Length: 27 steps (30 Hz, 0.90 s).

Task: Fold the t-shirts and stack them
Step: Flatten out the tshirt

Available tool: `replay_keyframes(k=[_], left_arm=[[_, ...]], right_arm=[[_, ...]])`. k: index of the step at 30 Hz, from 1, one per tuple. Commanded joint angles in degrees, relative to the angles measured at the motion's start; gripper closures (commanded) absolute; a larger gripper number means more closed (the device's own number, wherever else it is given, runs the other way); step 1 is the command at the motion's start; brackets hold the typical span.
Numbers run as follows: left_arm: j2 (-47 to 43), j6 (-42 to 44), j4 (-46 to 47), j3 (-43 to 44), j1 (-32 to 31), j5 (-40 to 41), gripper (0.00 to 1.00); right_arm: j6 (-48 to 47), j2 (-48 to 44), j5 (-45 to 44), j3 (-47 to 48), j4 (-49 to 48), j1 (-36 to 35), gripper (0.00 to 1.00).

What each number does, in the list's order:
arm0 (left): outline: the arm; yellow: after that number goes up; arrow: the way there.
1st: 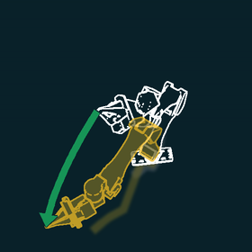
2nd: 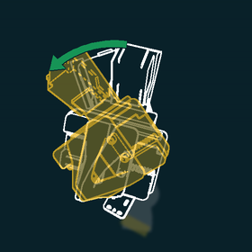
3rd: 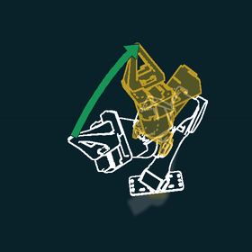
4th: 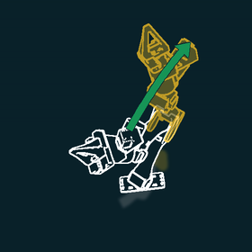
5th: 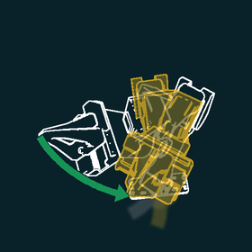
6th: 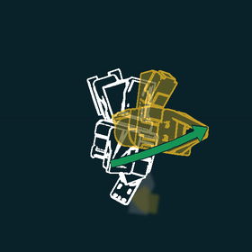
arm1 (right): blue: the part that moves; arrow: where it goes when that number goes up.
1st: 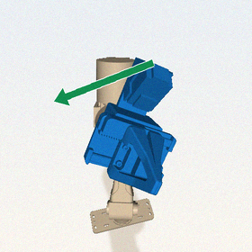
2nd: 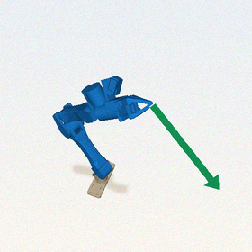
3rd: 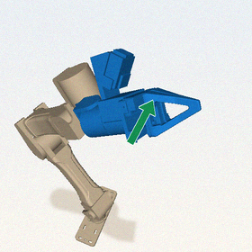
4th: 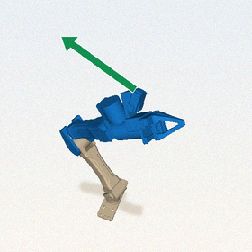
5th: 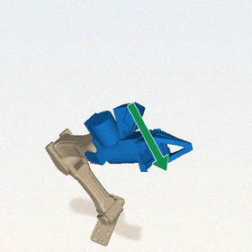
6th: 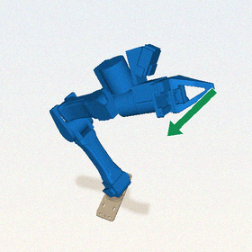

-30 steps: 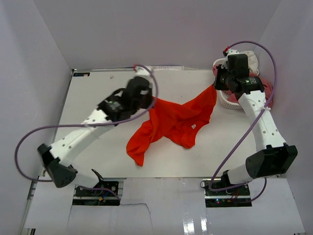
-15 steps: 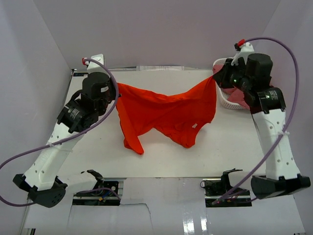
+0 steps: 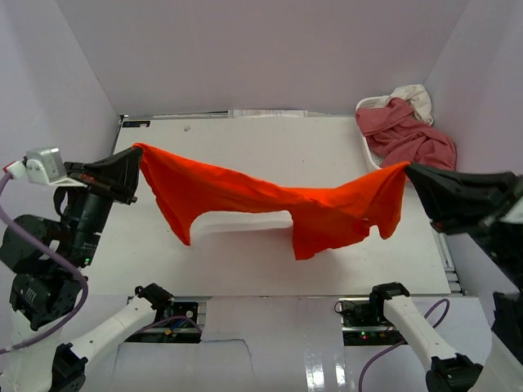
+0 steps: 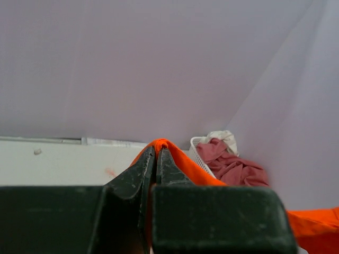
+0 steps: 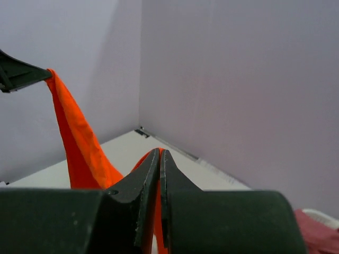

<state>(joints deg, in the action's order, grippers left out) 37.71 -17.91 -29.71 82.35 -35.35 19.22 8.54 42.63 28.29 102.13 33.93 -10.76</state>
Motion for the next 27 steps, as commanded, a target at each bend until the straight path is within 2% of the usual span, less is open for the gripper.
replay_keyframes(k=[1, 6, 9, 12, 14, 18, 20, 22, 23, 27], left_arm=[[-2.99, 2.53, 6.94, -2.45, 0.02, -4.63, 1.0], [-9.84, 3.94, 12.39, -5.0, 0.02, -6.48, 1.0], [-10.91, 4.9, 13.89, -7.37, 0.02, -5.43, 1.0], [-4.43, 2.03, 6.8, -4.84, -0.07, -0.08, 1.0], [3.13, 0.52, 3.45, -3.86, -0.07, 1.96, 1.0], [10.43, -2.56, 6.76, -7.28, -0.07, 2.13, 1.0], [17.6, -2.57, 7.04, -5.72, 0.02, 4.23, 1.0], [23.25, -2.65, 6.87, -0.28, 0.98, 4.51, 1.0], [28.24, -3.18, 6.6, 1.66, 2.12, 0.94, 1.0], [39.59, -9.15, 3.61, 11.94, 15.53, -13.31, 1.0]], right_arm=[[-1.33, -2.55, 2.82, 3.59, -7.91, 0.57, 0.92], [0.34, -5.89, 4.05, 7.91, -10.72, 0.92, 0.92], [0.96, -5.9, 2.65, 9.75, -11.7, 1.01, 0.92], [0.08, -0.99, -2.18, 11.95, -8.55, 0.83, 0.92], [0.86, 4.29, -4.46, 11.61, -6.08, 0.66, 0.92], [2.8, 8.07, -6.23, -2.85, -10.89, 0.57, 0.92], [2.98, 11.41, -7.19, -5.18, -12.48, 0.57, 0.92], [2.8, 16.05, -7.2, -4.57, -12.75, 0.57, 0.92], [2.8, 17.64, -6.59, -4.05, -13.27, 0.57, 0.92], [3.15, 26.52, -5.1, 2.44, -13.46, 0.66, 0.92]])
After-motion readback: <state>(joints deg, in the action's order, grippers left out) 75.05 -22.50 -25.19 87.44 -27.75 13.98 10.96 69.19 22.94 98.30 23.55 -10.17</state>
